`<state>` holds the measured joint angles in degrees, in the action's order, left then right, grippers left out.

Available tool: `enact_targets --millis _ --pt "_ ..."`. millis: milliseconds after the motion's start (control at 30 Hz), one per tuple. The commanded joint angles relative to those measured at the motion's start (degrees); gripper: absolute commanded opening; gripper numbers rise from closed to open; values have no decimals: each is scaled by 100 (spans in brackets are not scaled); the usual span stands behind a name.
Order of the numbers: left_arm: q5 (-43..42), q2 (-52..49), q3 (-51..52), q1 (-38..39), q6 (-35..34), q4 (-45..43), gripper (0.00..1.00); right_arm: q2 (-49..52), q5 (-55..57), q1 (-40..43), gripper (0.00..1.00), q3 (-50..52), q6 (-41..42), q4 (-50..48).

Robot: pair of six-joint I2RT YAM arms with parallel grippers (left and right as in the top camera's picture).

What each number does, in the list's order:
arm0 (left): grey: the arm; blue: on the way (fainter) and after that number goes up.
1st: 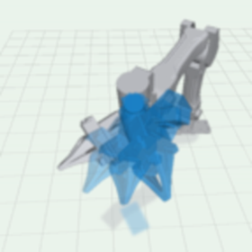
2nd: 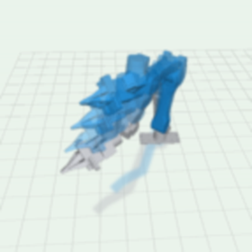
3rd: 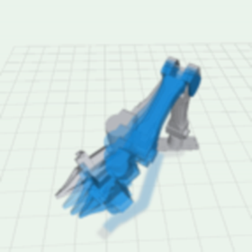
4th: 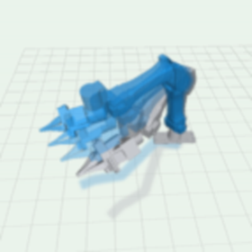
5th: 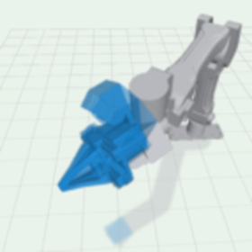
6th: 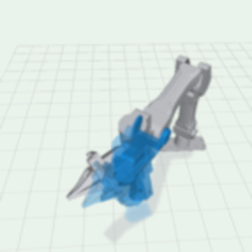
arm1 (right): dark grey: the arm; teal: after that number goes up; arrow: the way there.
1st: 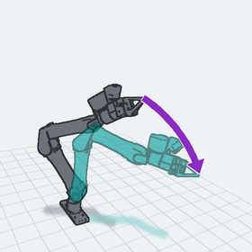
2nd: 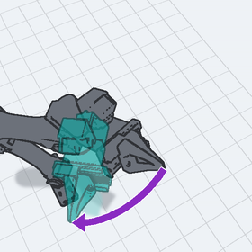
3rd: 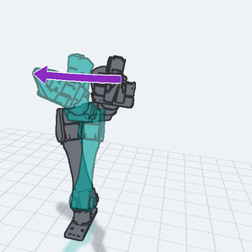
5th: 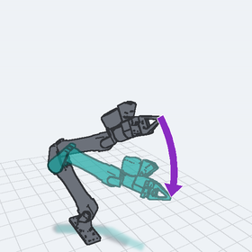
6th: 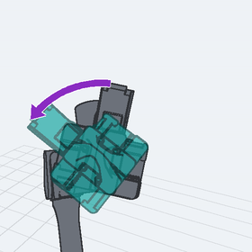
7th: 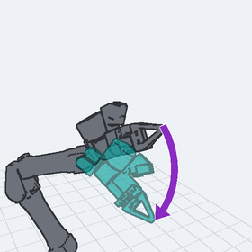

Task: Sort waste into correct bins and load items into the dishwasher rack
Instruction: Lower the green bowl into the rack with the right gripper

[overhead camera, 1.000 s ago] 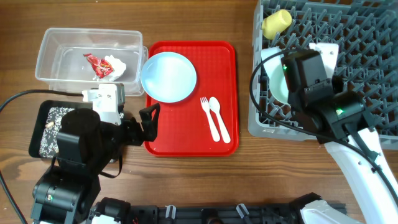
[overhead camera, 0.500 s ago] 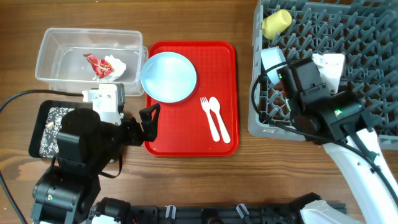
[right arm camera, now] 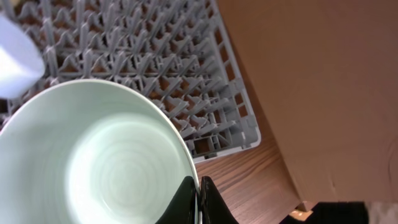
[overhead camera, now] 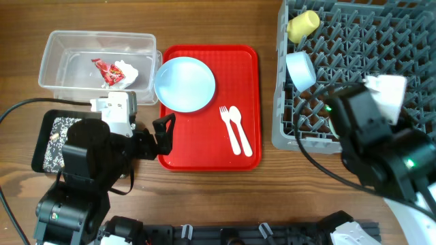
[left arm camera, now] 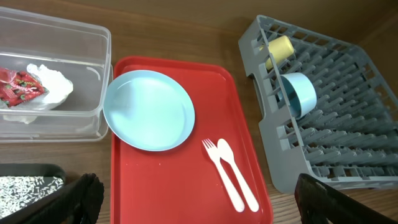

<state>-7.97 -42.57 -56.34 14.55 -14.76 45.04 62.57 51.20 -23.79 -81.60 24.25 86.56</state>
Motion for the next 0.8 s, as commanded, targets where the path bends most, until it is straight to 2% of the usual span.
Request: enact_targets --millis 0,500,767 --pt "-52 20 20 -31 -72 2 100 164 20 72 4 7 164 -107" --pt "-52 20 20 -31 -72 4 100 2951 573 72 4 66 468 -354" --pt "-52 20 20 -31 -72 4 100 3565 933 72 4 66 597 -302"
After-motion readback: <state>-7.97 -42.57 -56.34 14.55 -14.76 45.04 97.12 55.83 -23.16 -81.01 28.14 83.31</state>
